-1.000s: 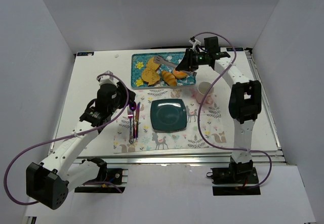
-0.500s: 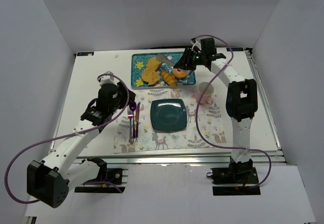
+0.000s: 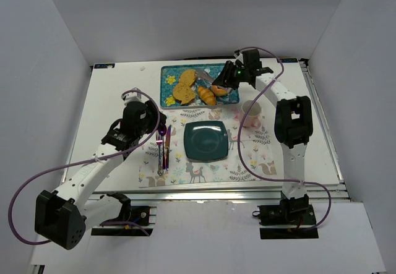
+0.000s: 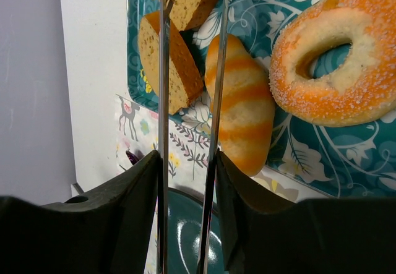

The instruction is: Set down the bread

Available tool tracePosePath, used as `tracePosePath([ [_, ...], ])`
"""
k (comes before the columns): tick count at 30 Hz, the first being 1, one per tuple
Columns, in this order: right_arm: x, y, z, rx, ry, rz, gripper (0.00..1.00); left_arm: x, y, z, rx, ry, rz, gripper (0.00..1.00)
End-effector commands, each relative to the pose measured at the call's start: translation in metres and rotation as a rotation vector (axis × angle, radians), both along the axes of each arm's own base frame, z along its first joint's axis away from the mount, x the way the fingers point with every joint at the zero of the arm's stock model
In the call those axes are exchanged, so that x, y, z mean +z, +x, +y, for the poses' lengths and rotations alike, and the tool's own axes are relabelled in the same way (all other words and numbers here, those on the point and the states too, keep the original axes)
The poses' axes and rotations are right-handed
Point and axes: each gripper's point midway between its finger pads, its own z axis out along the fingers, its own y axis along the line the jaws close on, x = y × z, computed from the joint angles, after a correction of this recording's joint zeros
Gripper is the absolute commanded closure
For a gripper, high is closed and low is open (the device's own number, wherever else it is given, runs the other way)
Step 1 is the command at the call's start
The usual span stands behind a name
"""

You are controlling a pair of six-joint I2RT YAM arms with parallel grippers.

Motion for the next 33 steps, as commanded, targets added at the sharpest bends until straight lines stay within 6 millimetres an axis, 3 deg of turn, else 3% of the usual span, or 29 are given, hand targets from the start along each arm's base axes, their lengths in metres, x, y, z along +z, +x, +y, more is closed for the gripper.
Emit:
tracePosePath([
  [1,0.002,0.002,0.009,-0.001,0.015,-0.014,0.55,0.018,0.008,-0.002,0.0,-0.004,-0.042,0.4],
  [19,-0.02,0.002,0.014,-0.026,0.028,0.054,0.56,0.017,0.007,0.0,0.003,0.013,-0.033,0.4],
  [33,-0.02,0.007,0.029,-0.048,0.115,0.099,0.62,0.02,0.006,0.001,0.008,0.02,-0.023,0.4],
])
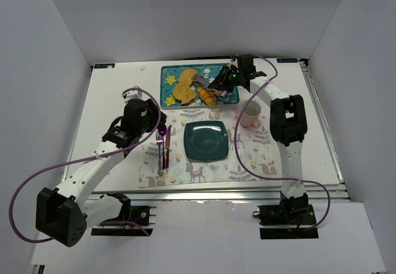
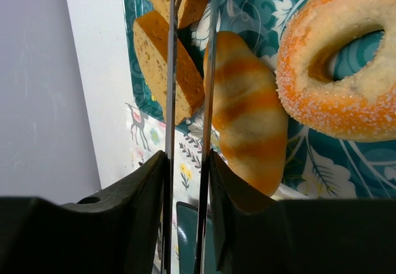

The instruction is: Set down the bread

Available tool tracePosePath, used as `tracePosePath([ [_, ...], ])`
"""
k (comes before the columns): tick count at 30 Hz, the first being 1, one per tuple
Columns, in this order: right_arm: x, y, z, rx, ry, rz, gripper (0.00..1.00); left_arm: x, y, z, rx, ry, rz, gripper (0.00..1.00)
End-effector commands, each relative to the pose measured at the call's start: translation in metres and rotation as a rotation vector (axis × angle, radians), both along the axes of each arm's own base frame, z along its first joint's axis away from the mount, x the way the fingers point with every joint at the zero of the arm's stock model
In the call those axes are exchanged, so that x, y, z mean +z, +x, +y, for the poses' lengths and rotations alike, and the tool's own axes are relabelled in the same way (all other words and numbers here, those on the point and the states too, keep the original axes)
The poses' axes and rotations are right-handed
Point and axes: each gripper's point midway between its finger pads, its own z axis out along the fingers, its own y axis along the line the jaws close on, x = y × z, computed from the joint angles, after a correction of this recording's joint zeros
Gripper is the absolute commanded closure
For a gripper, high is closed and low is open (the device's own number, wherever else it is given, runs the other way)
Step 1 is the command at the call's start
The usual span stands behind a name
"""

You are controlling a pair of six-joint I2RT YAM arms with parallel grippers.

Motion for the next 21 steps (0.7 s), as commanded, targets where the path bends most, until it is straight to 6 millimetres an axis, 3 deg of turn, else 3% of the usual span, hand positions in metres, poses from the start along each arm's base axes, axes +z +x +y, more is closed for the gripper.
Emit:
tracePosePath([
  [1,0.001,0.002,0.009,-0.002,0.051,0.006,0.64,0.019,0.002,0.002,0.009,0.001,-0.037,0.4],
  [4,-0.003,-0.004,0.011,0.003,0.074,0.037,0.71,0.019,0.002,0.002,0.012,0.0,-0.037,0.4],
  [6,0.004,-0.004,0.013,0.016,0.106,0.022,0.78,0.02,0.002,0.001,0.009,0.0,-0.035,0.4],
  [8,0.017,-0.001,0.01,0.002,0.153,0.014,0.83,0.021,0.003,0.002,0.012,0.0,-0.039,0.4],
  [15,0.102,0.026,-0.009,-0.015,0.314,-0.18,0.98,0.025,0.003,0.002,0.013,-0.011,-0.056,0.4],
  [19,0.13,0.027,-0.02,-0.007,0.331,-0.255,1.0,0.029,0.003,0.002,0.016,-0.021,-0.073,0.4],
  [21,0.129,0.021,-0.023,0.012,0.322,-0.268,1.0,0.031,0.003,0.002,0.015,-0.024,-0.083,0.4],
])
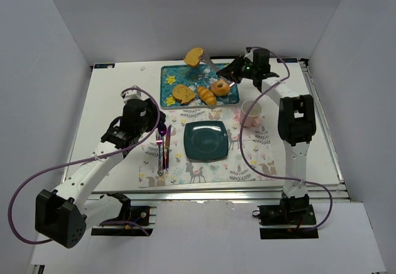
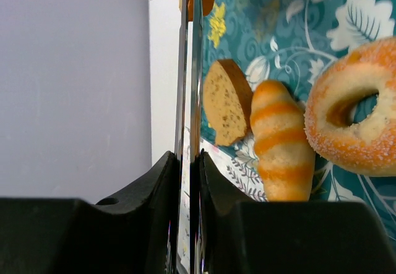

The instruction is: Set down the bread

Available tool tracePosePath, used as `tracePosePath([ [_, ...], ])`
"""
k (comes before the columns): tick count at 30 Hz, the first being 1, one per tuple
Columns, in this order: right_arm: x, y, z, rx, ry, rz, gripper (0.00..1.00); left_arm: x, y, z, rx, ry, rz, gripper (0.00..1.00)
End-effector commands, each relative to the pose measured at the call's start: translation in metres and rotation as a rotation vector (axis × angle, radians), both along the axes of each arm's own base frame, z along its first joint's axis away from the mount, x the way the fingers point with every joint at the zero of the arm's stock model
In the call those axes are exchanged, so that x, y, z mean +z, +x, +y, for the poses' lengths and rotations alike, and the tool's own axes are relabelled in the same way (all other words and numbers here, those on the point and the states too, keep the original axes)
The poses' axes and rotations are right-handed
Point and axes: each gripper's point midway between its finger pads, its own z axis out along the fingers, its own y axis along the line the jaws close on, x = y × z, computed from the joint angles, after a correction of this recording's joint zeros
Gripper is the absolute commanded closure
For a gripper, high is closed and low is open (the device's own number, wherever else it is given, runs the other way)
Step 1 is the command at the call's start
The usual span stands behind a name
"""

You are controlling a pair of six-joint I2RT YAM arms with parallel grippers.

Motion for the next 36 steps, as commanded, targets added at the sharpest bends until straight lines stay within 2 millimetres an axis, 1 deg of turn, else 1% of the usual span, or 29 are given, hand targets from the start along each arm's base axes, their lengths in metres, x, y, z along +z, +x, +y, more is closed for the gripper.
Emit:
tracePosePath([
  [1,0.092,-0.013,-0.005,0.054,0.065,-0.231,1.0,0.029,0.003,0.0,0.005,-0.027,-0.08,0.4],
  [2,0.095,-0.018,-0.006,0.065,0.063,-0.243,1.0,0.032,0.004,0.0,0.006,-0.028,-0.089,0.4],
  [3,0.096,-0.03,-0.005,0.121,0.055,-0.275,1.0,0.033,0.003,0.0,0.006,-0.026,-0.094,0.4],
  [4,0.104,-0.044,-0.006,0.155,0.045,-0.307,1.0,0.033,0.003,0.001,0.008,-0.026,-0.098,0.4],
  [5,0.107,-0.056,-0.007,0.19,0.033,-0.329,1.0,0.037,0.003,0.002,0.011,-0.031,-0.114,0.4],
  [6,0.108,-0.076,-0.006,0.271,0.043,-0.34,1.0,0.038,0.003,0.003,0.013,-0.032,-0.118,0.4],
  [7,0.11,-0.096,-0.009,0.323,0.016,-0.397,1.0,0.038,0.002,0.002,0.011,-0.035,-0.124,0.4],
  [8,0.11,-0.11,-0.01,0.364,0.002,-0.421,1.0,0.037,0.002,0.003,0.013,-0.037,-0.13,0.4],
  [9,0.103,-0.13,-0.013,0.413,-0.01,-0.386,1.0,0.041,0.001,0.003,0.014,-0.045,-0.143,0.4],
  [10,0.11,-0.147,-0.019,0.463,-0.066,-0.507,1.0,0.04,0.0,0.004,0.012,-0.045,-0.146,0.4],
  [11,0.098,-0.162,-0.023,0.496,-0.094,-0.507,1.0,0.041,0.0,0.003,0.01,-0.047,-0.152,0.4],
  [12,0.086,-0.184,-0.028,0.539,-0.111,-0.455,1.0,0.04,-0.002,0.004,0.008,-0.045,-0.157,0.4],
  [13,0.087,-0.198,-0.035,0.589,-0.166,-0.568,1.0,0.041,-0.002,0.005,0.008,-0.042,-0.162,0.4],
  [14,0.074,-0.21,-0.04,0.612,-0.199,-0.555,1.0,0.041,-0.003,0.005,0.004,-0.038,-0.164,0.4],
  [15,0.066,-0.221,-0.045,0.638,-0.228,-0.549,1.0,0.04,-0.003,0.006,-0.001,-0.029,-0.166,0.4],
  [16,0.056,-0.246,-0.055,0.673,-0.254,-0.451,1.0,0.039,-0.004,0.006,-0.005,-0.024,-0.167,0.4],
  [17,0.041,-0.258,-0.062,0.729,-0.3,-0.476,1.0,0.04,-0.004,0.006,-0.008,-0.022,-0.17,0.4],
  [18,0.031,-0.268,-0.068,0.749,-0.319,-0.44,1.0,0.039,-0.004,0.005,-0.018,-0.016,-0.171,0.4],
  [19,0.025,-0.285,-0.075,0.77,-0.332,-0.393,1.0,0.039,-0.004,0.004,-0.021,-0.017,-0.177,0.4],
  [20,0.008,-0.298,-0.082,0.797,-0.355,-0.371,1.0,0.039,-0.004,0.003,-0.034,-0.015,-0.178,0.4],
  [21,0.002,-0.306,-0.085,0.805,-0.361,-0.357,1.0,0.038,-0.004,0.002,-0.04,-0.014,-0.178,0.4],
  [22,0.001,-0.313,-0.089,0.806,-0.377,-0.366,1.0,0.036,-0.002,0.0,-0.047,-0.016,-0.177,0.4],
  [23,-0.005,-0.316,-0.092,0.806,-0.397,-0.363,1.0,0.034,-0.002,-0.001,-0.054,-0.015,-0.175,0.4],
  [24,-0.013,-0.324,-0.095,0.814,-0.401,-0.341,1.0,0.034,-0.001,-0.003,-0.064,-0.013,-0.177,0.4],
  [28,-0.024,-0.333,-0.105,0.82,-0.454,-0.336,1.0,0.033,0.0,-0.008,-0.096,-0.007,-0.171,0.4],
  [32,-0.036,-0.334,-0.113,0.806,-0.499,-0.301,1.0,0.031,-0.001,-0.01,-0.108,-0.004,-0.171,0.4],
  [33,-0.037,-0.33,-0.114,0.797,-0.51,-0.307,0.93,0.031,-0.002,-0.009,-0.109,-0.007,-0.172,0.4],
  [36,-0.039,-0.32,-0.119,0.754,-0.535,-0.282,0.88,0.032,-0.005,-0.008,-0.106,-0.02,-0.18,0.4],
])
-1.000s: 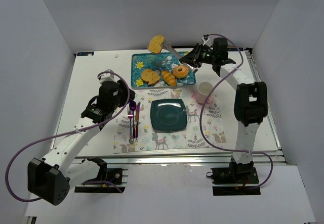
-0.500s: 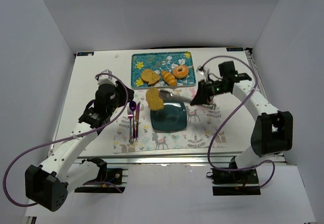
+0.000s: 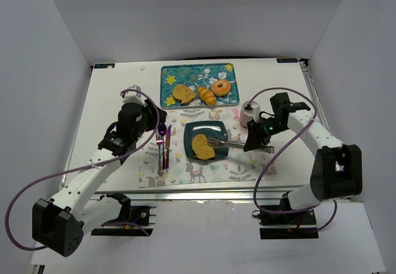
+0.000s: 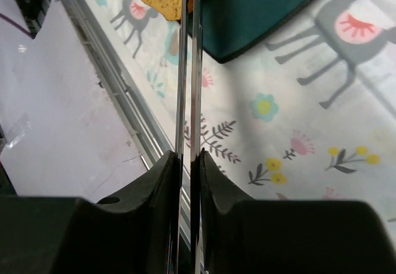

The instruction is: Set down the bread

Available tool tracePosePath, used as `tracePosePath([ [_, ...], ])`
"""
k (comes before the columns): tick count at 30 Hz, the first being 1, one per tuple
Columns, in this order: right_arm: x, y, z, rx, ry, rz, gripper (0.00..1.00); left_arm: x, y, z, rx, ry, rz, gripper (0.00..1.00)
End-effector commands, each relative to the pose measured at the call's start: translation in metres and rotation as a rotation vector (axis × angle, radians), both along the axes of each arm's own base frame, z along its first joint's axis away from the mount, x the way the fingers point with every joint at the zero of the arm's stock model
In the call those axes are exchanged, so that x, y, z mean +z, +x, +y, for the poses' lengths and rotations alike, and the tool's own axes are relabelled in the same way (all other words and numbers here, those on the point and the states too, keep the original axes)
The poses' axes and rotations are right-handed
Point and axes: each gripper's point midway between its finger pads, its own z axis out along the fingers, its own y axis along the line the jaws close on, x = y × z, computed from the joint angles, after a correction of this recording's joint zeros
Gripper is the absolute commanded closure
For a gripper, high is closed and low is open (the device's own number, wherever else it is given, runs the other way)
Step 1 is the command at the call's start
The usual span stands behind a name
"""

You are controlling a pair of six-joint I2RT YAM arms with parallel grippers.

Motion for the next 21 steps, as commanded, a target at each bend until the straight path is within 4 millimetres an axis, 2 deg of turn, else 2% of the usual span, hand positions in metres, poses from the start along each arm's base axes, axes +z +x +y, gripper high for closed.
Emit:
tracePosePath([
  [1,0.0,0.016,-0.007,-0.042,-0.02,-0.043,0.88,0.008,-0.005,-0.002,-0.02,-0.019,-0.034,0.4],
  [7,0.014,0.045,-0.006,-0.09,0.024,-0.056,0.87,0.009,-0.009,0.001,-0.007,-0.031,-0.037,0.4],
  [9,0.016,0.05,-0.004,-0.087,0.031,-0.054,0.82,0.01,-0.009,0.002,-0.003,-0.034,-0.036,0.4],
  [10,0.015,0.05,-0.004,-0.09,0.028,-0.046,0.8,0.01,-0.01,0.001,-0.004,-0.035,-0.036,0.4],
  [14,0.014,0.049,-0.004,-0.086,0.03,-0.043,0.61,0.011,-0.01,0.003,0.004,-0.041,-0.038,0.4],
  [21,0.027,0.054,-0.004,-0.084,0.039,-0.094,0.54,0.013,-0.009,0.003,0.008,-0.047,-0.043,0.4],
])
